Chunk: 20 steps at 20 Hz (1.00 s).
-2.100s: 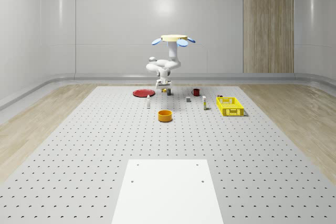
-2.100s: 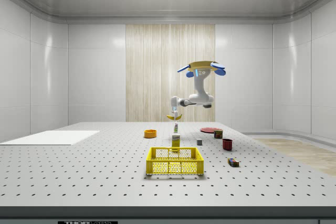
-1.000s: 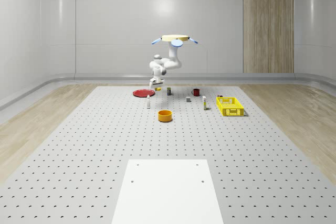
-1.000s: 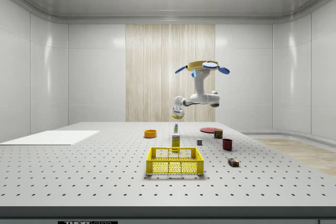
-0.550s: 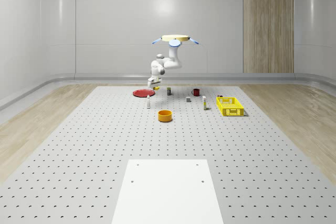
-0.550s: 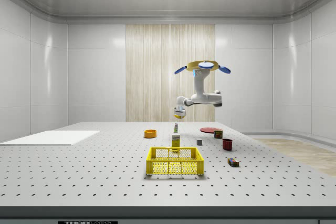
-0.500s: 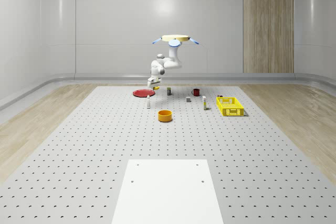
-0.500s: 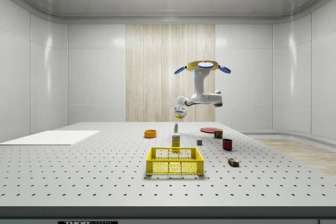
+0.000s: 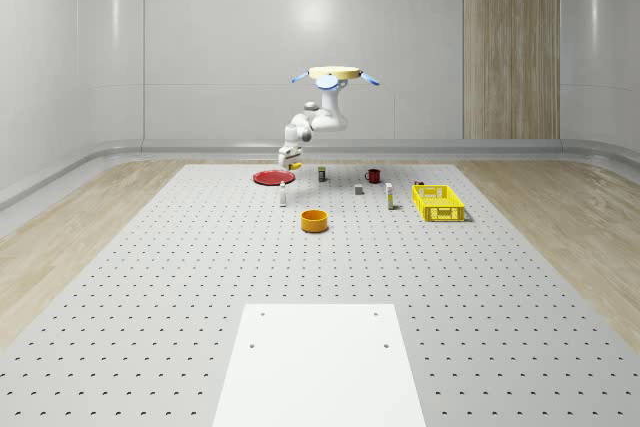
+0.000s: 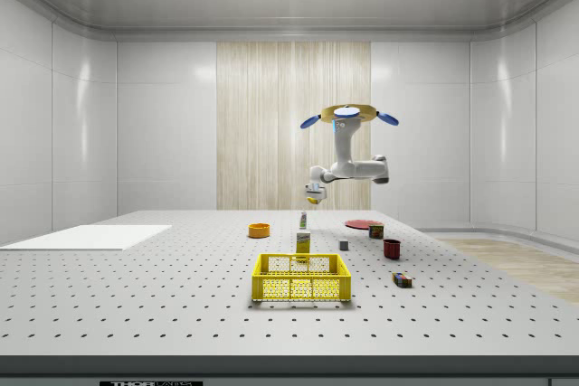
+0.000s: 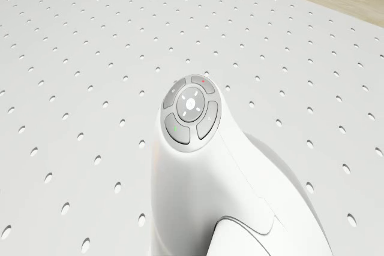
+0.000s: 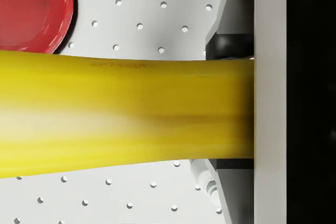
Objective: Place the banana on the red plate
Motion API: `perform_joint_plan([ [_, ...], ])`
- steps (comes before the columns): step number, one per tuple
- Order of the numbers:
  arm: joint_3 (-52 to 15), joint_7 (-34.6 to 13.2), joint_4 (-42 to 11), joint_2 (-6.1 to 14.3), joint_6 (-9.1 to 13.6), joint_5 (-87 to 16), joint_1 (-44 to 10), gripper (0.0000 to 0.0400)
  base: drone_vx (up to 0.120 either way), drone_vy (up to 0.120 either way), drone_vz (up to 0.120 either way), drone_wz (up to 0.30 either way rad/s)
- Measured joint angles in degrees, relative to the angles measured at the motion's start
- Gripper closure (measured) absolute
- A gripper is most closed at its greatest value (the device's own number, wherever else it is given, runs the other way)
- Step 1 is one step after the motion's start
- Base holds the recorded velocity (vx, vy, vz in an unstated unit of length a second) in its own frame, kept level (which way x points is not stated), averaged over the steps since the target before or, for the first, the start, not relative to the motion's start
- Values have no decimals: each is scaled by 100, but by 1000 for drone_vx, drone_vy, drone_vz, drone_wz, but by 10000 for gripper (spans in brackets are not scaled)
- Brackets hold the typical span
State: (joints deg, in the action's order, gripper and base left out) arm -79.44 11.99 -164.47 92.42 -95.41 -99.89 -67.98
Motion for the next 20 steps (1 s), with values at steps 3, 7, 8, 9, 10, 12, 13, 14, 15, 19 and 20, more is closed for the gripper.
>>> perform_joint_plan([
  [3,-2,513,1,17,-17,11,-3,207,0,0,0,-300],
  [7,-4,1198,3,36,-37,25,-7,207,0,0,0,-300],
  [8,-5,1370,3,41,-41,28,-8,207,0,0,0,-300],
  [9,-6,1539,4,45,-45,32,-9,207,0,0,0,-200],
  [10,-6,1688,4,48,-49,35,-10,207,0,0,0,0],
  [12,-7,1916,5,53,-54,40,-11,207,100,0,0,0],
  [13,-7,2004,5,55,-56,42,-12,207,120,0,0,0],
  [14,-7,2076,5,57,-57,44,-12,207,120,0,0,0],
  [15,-7,2137,6,58,-58,46,-12,207,0,0,0,0],
  [19,-8,2296,6,60,-60,51,-13,207,20,0,0,0],
  [20,-8,2320,6,60,-61,52,-13,207,120,40,0,0],
])
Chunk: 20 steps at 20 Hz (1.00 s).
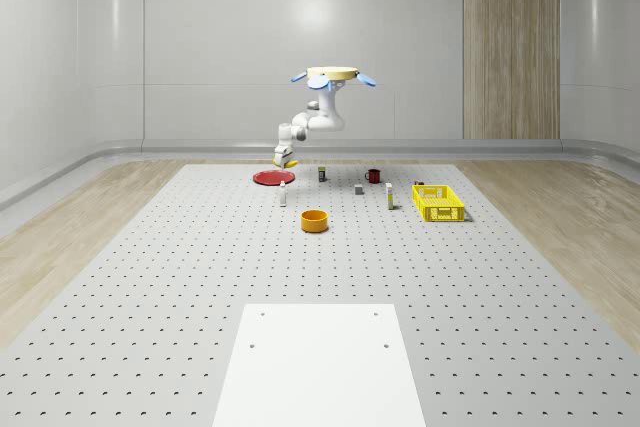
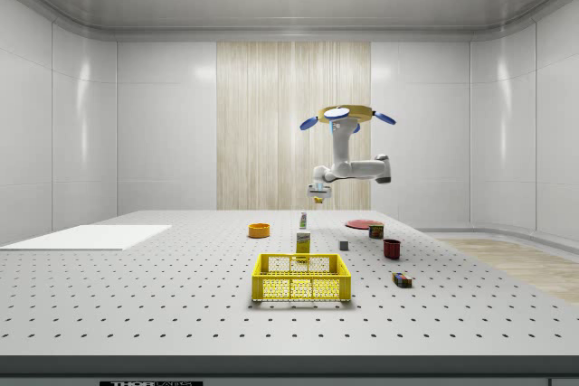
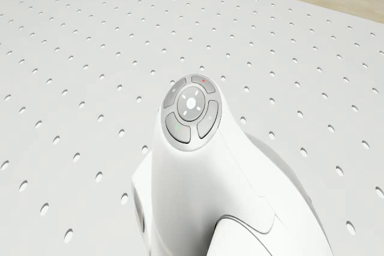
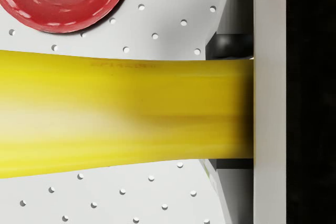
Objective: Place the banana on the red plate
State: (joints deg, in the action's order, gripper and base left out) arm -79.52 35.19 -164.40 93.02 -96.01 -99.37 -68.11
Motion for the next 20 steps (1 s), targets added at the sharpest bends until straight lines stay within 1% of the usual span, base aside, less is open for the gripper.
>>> perform_joint_plan([
  [1,0,21,0,0,0,1,0,207,80,120,0,0],
  [5,0,75,1,0,0,3,0,207,0,110,0,0],
  [20,0,123,1,-2,2,4,0,207,0,3,0,0],
])
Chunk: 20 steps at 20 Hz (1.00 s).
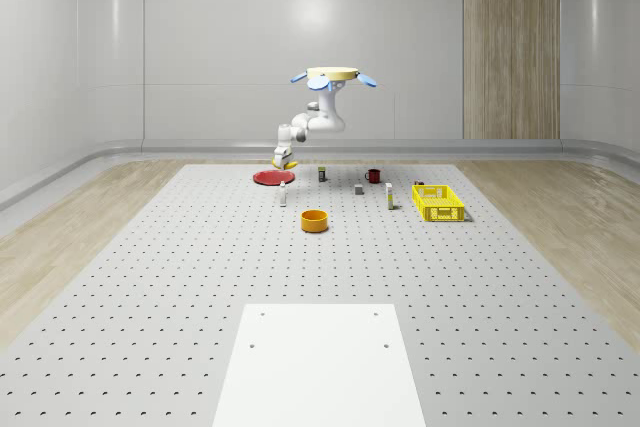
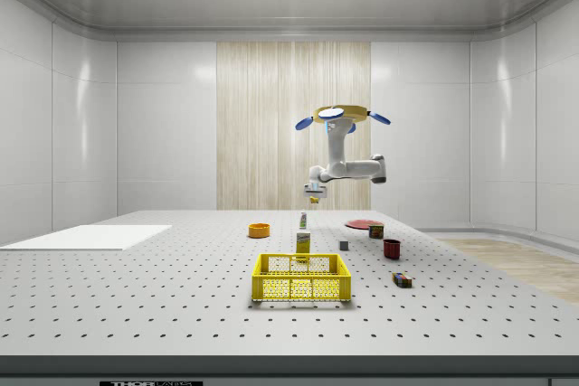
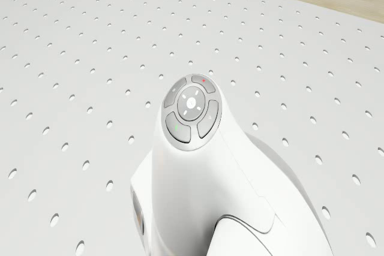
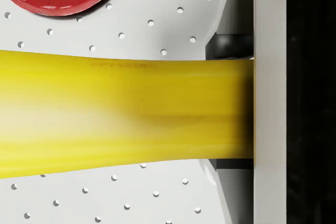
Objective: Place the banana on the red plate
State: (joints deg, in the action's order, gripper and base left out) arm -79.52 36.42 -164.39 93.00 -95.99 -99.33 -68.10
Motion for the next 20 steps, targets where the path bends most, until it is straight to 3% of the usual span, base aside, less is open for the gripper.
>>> perform_joint_plan([
  [5,0,2,0,-1,1,0,0,207,0,88,0,0],
  [20,0,4,0,-2,2,-1,0,207,0,-120,0,0],
])
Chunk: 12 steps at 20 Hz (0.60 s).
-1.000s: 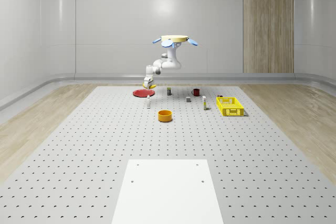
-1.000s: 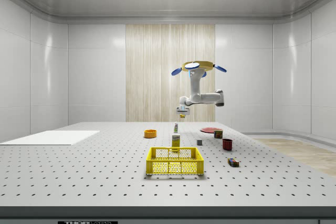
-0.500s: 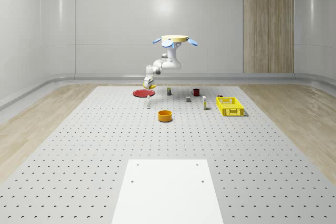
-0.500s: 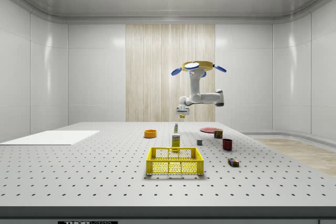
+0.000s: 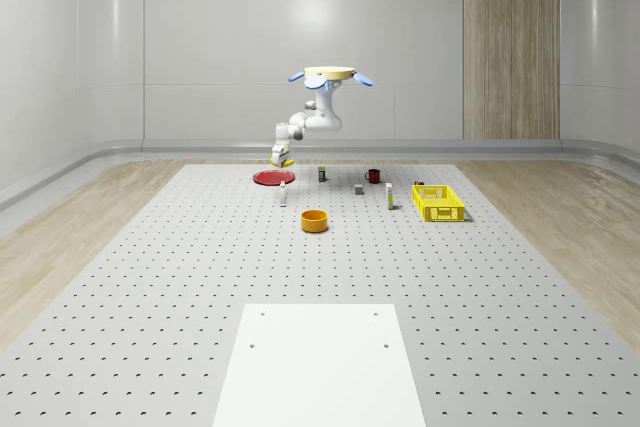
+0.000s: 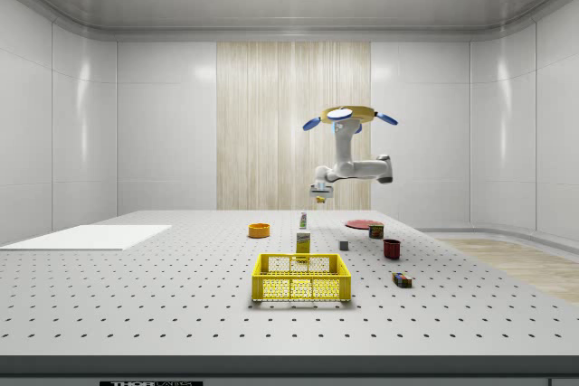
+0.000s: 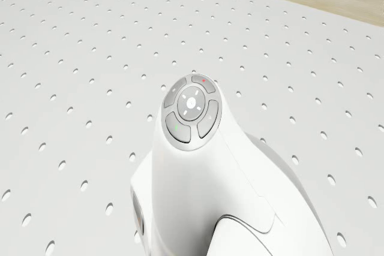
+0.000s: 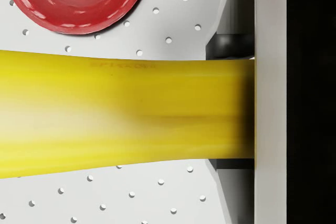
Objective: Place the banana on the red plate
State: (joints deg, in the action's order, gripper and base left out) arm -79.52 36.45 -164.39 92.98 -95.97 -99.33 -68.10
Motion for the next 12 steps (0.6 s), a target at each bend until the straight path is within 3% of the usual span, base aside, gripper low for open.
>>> perform_joint_plan([
  [12,0,0,0,-1,1,0,0,207,0,-120,0,0],
])
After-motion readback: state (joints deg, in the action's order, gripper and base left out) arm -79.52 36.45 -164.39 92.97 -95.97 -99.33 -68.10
